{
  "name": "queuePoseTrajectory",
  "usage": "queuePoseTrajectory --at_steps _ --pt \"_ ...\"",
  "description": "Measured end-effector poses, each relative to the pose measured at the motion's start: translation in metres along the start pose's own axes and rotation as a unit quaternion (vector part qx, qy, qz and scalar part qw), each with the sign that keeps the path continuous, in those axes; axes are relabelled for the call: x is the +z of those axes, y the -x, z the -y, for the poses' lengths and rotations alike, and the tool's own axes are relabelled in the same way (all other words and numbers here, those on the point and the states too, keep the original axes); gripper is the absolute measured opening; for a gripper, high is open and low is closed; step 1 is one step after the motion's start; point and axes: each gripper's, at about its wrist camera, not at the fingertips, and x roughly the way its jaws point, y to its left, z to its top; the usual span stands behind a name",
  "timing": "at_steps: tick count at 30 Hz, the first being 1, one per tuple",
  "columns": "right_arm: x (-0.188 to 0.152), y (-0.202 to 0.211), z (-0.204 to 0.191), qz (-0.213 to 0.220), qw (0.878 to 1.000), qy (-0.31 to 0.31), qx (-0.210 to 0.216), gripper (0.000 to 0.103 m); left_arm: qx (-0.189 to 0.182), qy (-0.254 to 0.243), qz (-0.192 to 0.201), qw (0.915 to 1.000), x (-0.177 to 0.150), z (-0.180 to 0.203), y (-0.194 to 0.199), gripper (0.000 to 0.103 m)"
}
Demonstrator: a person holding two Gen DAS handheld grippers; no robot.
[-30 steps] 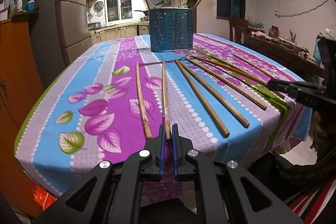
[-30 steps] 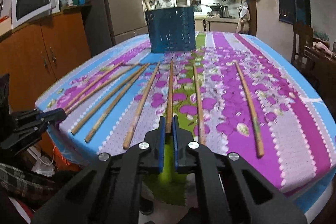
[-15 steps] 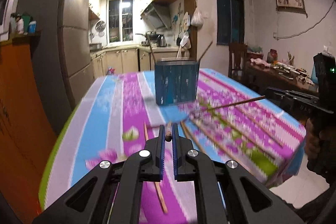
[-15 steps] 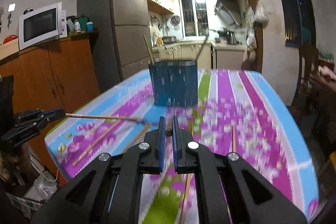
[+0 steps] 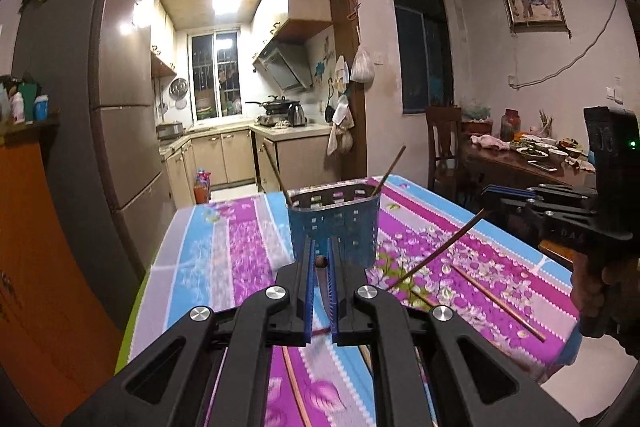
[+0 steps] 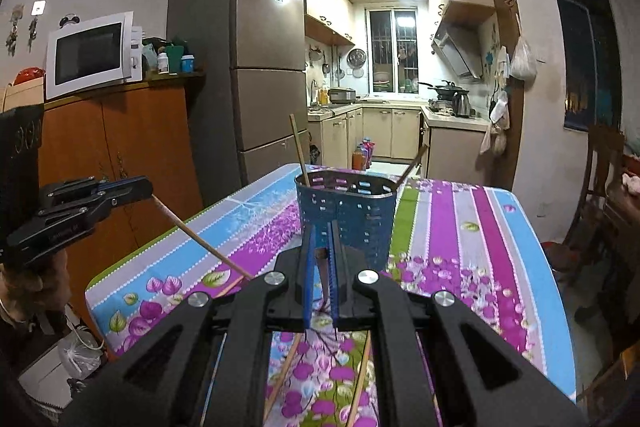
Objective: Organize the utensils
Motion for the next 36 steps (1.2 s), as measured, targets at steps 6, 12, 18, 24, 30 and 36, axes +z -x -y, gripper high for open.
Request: queuePoseTrajectory --at_steps 6,12,18,24,30,36 --pt "0.017 -0.007 0.0 0.01 1.0 0.006 0.002 0.005 -0.002 -0.006 0.014 0.9999 0.021 -0.005 -0.006 0.008" --pt "0.025 -0.009 -0.001 0.017 1.0 0.01 0.004 0.005 -0.002 -0.011 0.02 0.9997 0.032 -0.007 -0.013 0.008" --pt "0.029 -0.008 0.001 0.02 1.0 0.011 0.003 0.005 -0.009 -0.011 0.027 0.9995 0.037 -0.007 -0.014 0.007" --pt "0.031 -0.005 0.004 0.021 1.0 0.01 0.002 0.005 -0.002 -0.018 0.008 0.9998 0.03 -0.009 -0.026 0.007" --pt "0.032 0.0 0.016 0.027 1.0 -0.013 0.002 0.005 -0.032 -0.058 -0.047 0.9967 0.023 0.005 -0.056 0.008" --pt "0.033 0.033 0.042 0.071 0.996 -0.05 -0.006 0.005 -0.104 -0.159 -0.114 0.9752 0.016 0.044 -0.114 0.008"
